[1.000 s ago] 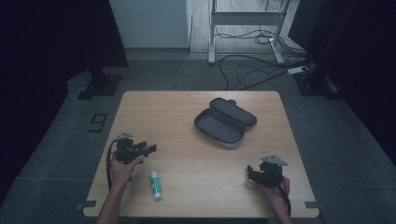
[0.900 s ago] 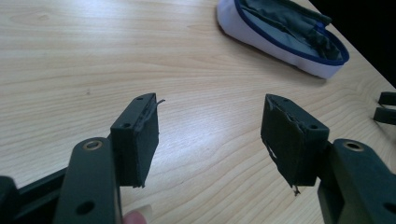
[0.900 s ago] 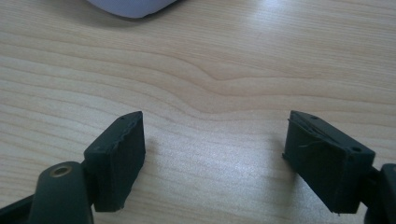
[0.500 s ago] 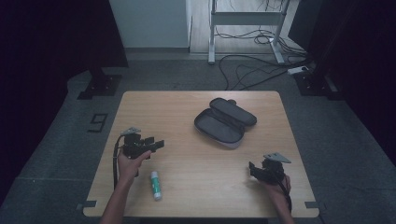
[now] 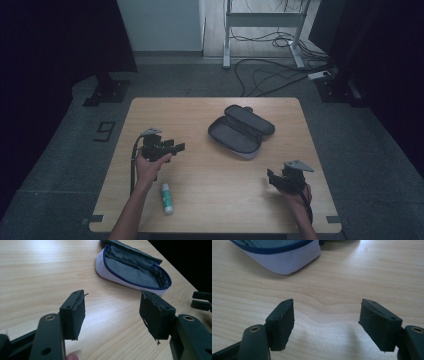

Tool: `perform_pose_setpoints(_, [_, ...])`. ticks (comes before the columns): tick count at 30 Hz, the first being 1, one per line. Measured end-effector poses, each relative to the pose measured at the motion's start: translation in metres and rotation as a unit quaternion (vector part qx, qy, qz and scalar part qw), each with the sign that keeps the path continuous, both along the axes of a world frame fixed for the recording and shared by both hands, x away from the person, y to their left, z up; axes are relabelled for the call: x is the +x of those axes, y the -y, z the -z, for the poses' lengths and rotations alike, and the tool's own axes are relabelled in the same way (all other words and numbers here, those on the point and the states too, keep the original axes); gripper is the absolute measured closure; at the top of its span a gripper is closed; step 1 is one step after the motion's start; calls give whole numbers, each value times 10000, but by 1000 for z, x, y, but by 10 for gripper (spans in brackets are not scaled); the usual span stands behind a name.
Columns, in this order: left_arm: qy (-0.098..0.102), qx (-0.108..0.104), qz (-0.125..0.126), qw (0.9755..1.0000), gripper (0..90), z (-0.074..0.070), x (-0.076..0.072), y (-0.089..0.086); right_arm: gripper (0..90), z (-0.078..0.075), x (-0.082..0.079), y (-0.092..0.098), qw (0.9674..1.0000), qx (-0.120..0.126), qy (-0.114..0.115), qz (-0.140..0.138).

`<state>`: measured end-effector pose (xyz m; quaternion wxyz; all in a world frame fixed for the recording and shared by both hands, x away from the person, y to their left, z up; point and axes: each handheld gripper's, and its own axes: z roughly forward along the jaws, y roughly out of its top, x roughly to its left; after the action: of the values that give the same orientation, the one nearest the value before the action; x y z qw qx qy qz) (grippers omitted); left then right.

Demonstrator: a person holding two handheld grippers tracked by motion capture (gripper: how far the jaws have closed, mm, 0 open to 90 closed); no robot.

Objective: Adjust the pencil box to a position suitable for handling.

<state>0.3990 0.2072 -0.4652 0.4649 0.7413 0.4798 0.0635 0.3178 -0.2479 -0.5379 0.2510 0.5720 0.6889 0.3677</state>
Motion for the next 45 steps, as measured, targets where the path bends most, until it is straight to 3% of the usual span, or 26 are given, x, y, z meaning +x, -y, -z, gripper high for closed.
perform_pose_setpoints(11, [-30, 2, 23, 10000, 378, -5, 15, 19, 291, -14, 6, 1, 9998, 124, 161, -31])
perform_pose_setpoints(25, [-137, 232, 11, 9996, 379, -7, 37, 46, 302, -27, 25, -11, 9994, 163, 301, -98])
perform_pose_setpoints(34, [-207, 353, 59, 9991, 380, -4, 48, 64, 325, -41, 39, -18, 9983, 353, 443, -98])
perform_pose_setpoints(38, [-211, 302, 41, 9993, 381, -4, 53, 68, 325, -43, 43, -21, 9983, 331, 457, -127])
perform_pose_setpoints(45, [-284, 393, -30, 9988, 381, 1, 63, 74, 331, -45, 54, -30, 9980, 365, 482, -196])
